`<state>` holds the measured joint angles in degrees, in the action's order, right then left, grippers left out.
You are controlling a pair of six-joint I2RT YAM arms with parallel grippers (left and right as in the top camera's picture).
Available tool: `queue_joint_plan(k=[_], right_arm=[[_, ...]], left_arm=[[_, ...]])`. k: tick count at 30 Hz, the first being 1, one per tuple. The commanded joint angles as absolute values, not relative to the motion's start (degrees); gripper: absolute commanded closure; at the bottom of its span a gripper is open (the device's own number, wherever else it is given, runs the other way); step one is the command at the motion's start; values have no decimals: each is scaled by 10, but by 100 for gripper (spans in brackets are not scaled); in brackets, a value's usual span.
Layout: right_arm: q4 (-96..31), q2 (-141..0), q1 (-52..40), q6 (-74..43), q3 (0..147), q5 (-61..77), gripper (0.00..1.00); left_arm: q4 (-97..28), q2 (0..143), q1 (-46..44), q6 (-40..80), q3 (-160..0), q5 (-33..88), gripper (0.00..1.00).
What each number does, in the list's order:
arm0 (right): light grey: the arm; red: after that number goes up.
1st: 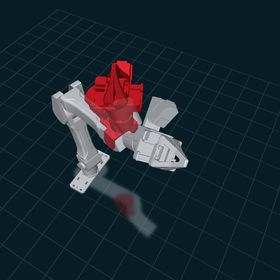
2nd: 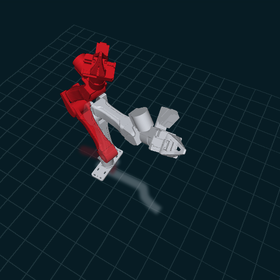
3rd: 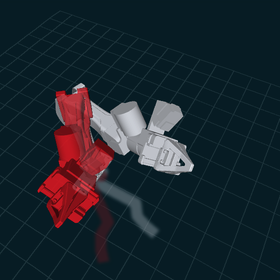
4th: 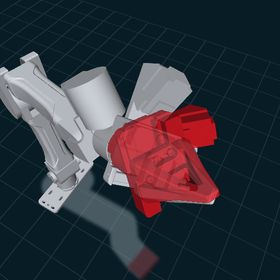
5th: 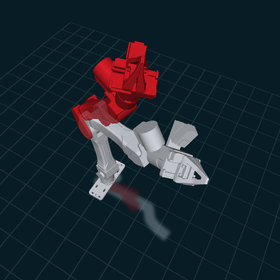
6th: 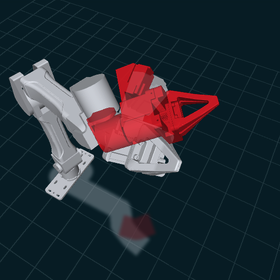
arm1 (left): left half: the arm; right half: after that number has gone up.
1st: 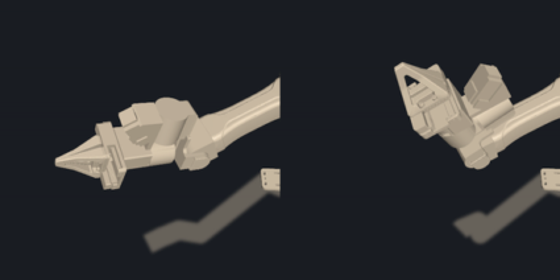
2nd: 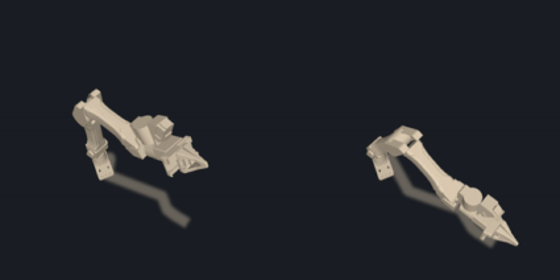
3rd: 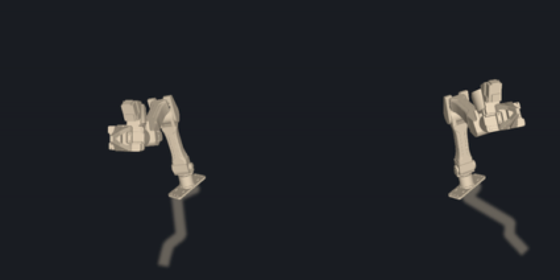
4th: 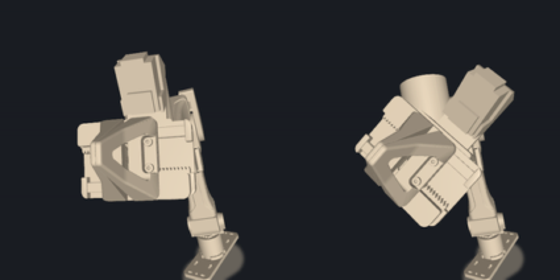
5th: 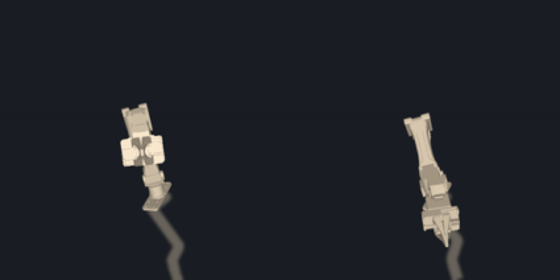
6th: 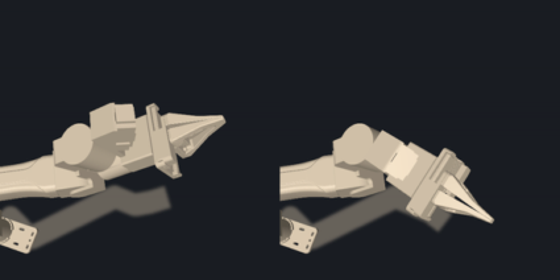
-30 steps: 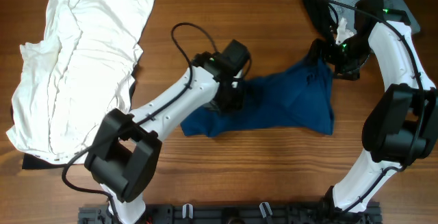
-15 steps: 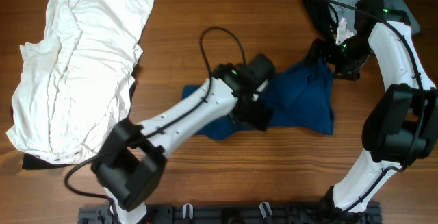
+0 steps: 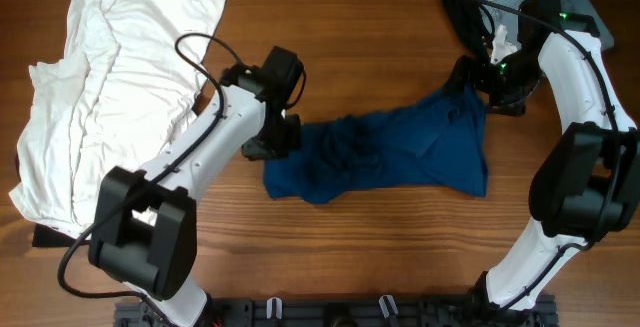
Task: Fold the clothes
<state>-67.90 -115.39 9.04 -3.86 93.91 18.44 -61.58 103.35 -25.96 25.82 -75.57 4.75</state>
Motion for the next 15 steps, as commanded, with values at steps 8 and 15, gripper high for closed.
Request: queue_joint_plan(k=[8,15], right_arm=[[-673,-1148,88,-47,941,194,0],[-670,-1148,88,-47,941,194,1]], left_arm=[[-479,1045,-366,305,-692,60,96],[-368,1045,-442,300,-692,79,96]])
